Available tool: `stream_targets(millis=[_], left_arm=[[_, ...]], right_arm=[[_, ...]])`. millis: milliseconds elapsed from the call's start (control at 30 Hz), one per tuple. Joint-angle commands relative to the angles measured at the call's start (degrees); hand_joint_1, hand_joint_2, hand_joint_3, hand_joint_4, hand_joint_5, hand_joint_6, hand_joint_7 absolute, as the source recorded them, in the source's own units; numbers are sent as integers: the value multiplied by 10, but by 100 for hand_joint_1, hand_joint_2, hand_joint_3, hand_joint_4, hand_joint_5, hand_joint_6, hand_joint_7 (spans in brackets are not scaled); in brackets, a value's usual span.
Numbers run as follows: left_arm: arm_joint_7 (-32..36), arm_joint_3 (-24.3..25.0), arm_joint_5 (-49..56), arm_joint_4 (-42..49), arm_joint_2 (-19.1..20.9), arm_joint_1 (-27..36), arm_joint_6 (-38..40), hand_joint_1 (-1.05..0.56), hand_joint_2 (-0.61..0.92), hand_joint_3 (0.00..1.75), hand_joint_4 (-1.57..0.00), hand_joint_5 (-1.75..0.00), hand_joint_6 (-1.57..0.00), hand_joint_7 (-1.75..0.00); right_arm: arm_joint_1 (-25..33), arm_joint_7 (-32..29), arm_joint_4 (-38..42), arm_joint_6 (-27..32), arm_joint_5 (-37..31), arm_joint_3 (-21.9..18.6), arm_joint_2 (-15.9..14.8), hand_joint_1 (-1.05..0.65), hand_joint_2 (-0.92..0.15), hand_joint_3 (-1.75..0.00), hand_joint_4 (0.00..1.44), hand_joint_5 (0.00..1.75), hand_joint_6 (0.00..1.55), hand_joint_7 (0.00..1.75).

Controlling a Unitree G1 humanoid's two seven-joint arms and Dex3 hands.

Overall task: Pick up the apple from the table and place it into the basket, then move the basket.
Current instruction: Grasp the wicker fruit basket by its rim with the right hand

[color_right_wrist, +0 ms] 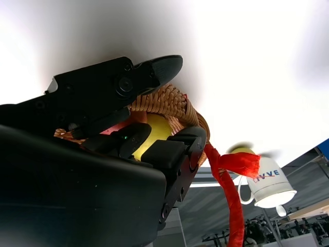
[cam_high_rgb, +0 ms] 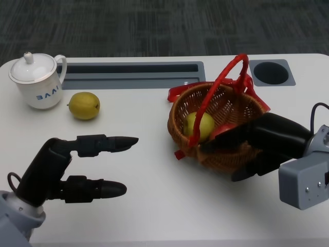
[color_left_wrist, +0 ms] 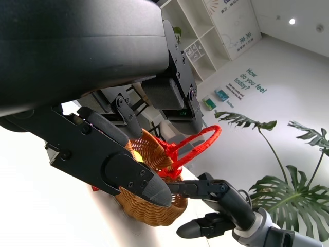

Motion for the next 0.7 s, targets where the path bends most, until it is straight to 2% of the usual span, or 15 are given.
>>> stream_targets(millis=[33, 300, 533, 700], left_arm=[[3, 1, -4, -5, 6, -1, 6, -47, 73, 0, -95, -1, -89, -1], [4, 0, -4, -11, 7, 1, 8, -46, 72, 0, -96, -1, -89, -1], [6, 1, -1, -10, 5, 0, 7, -47, 72, 0, -97, -2, -90, -1], [6, 1, -1, -11, 7, -1, 9, -46, 72, 0, -97, -1, -90, -1]], right_arm=[[29, 30, -7, 12, -1, 2, -21, -48, -85, -1, 89, 0, 66, 0], [56, 23, -52, 21, 8, -15, -34, -55, -86, 0, 86, 0, 67, 0], [84, 44, -121, 88, 19, -35, -45, -54, -87, 0, 84, 0, 64, 0], [87, 72, -142, 129, 46, -52, -44, -50, -86, 0, 82, 0, 63, 0]])
